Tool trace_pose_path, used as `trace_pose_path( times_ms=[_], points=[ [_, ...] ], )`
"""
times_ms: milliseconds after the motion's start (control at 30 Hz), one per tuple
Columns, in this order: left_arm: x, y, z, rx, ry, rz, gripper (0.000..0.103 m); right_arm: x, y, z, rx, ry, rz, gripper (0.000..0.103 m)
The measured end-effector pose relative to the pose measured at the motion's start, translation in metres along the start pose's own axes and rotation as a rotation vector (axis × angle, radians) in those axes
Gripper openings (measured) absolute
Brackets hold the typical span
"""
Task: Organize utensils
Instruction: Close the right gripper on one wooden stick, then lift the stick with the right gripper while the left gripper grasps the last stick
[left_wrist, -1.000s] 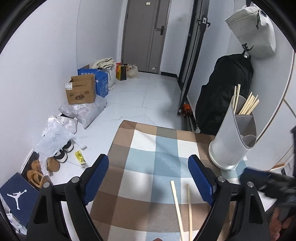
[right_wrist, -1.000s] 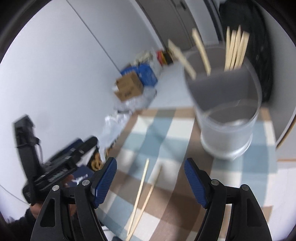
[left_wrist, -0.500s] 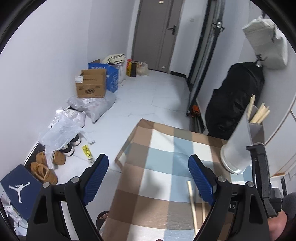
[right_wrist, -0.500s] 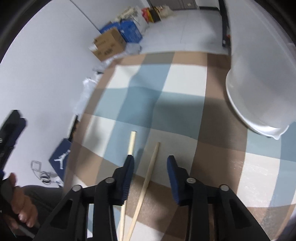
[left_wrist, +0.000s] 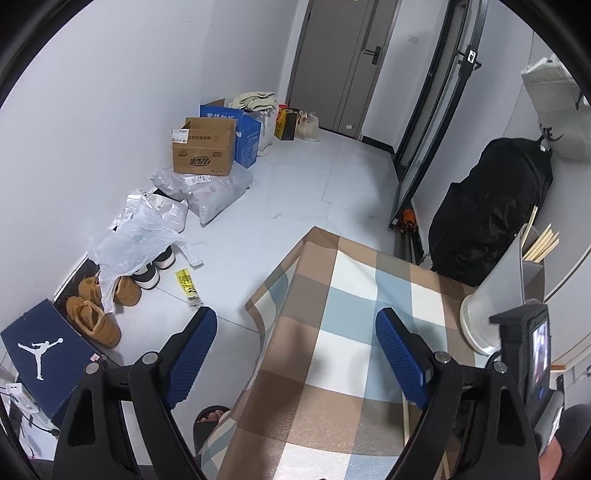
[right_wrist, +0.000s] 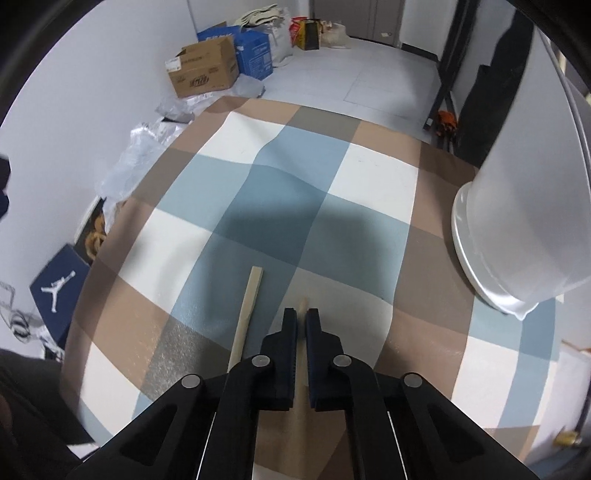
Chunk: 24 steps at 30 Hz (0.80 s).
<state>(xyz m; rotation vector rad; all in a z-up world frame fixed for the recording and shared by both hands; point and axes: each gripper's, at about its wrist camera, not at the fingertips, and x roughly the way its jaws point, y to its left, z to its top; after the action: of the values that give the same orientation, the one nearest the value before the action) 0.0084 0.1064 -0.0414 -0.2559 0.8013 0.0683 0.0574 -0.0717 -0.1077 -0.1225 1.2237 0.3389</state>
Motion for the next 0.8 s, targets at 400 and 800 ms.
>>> trace_pose_path(
  times_ms=[400, 800],
  points=[
    [0.022, -0.025, -0.012, 0.096, 0.108, -0.026, 0.085, -0.070, -0.027, -0.003, 0.073, -0.216, 0.105, 0.004],
    [0.063, -0.081, -0.038, 0.223, 0.333, -0.047, 0.085, -0.130, -0.070, -0.023, 0.137, -0.381, 0.205, 0.004]
  ],
)
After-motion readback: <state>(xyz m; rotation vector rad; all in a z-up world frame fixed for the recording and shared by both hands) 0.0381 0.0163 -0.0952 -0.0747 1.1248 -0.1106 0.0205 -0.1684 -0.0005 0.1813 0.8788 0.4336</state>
